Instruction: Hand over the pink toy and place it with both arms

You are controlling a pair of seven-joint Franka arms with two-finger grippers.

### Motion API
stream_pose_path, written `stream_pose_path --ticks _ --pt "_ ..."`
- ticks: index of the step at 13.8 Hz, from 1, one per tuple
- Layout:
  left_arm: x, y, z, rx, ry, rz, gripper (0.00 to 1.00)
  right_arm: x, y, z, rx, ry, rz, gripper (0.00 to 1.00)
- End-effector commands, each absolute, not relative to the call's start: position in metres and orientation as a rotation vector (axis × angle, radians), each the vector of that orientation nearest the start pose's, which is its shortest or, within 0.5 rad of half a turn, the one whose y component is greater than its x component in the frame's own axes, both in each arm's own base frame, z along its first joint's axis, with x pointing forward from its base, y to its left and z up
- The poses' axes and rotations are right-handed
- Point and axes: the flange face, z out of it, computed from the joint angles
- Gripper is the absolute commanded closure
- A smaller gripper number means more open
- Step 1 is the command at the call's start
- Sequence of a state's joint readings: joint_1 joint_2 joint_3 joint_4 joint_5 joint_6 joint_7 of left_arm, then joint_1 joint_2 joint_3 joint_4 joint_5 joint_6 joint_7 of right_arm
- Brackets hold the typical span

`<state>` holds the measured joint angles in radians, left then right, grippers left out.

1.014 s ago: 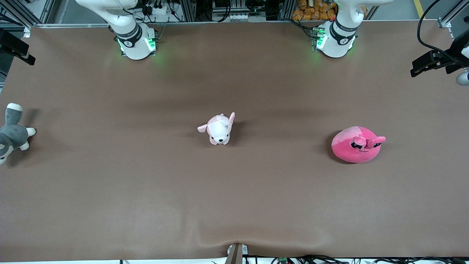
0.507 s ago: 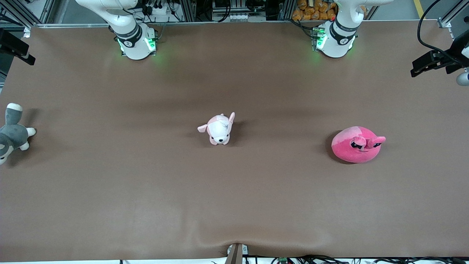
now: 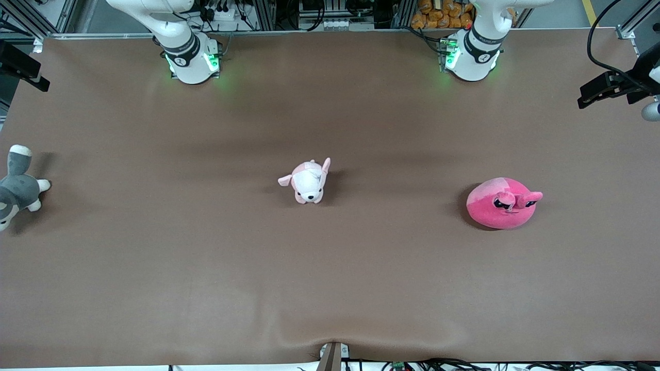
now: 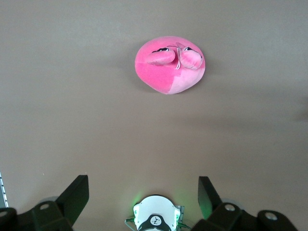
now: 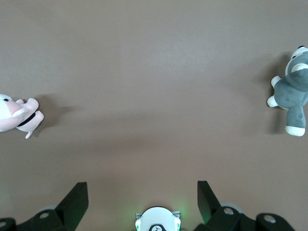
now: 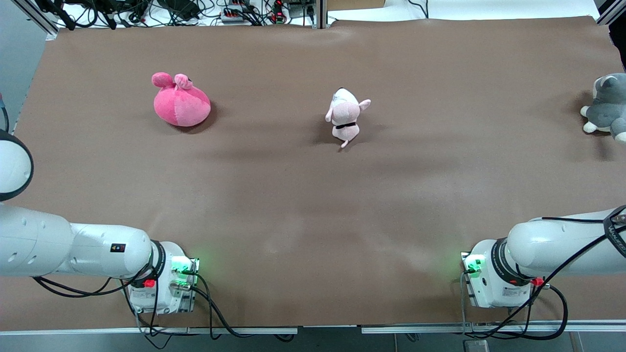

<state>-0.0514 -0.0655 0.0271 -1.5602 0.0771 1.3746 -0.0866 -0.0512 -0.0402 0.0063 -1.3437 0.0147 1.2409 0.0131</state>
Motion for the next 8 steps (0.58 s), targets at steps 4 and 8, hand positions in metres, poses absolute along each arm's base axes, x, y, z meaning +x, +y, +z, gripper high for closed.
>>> stream_pose_path --ticks 4,8 --pt "0.521 -0.001 0.628 -3.029 -0.372 0.212 0.00 0.496 -0.020 0.724 -3.135 0.077 0.099 0.00" --pt "0.525 0.017 0.613 -3.003 -0.520 0.217 0.00 0.496 -0.020 0.724 -3.135 0.077 0.099 0.00"
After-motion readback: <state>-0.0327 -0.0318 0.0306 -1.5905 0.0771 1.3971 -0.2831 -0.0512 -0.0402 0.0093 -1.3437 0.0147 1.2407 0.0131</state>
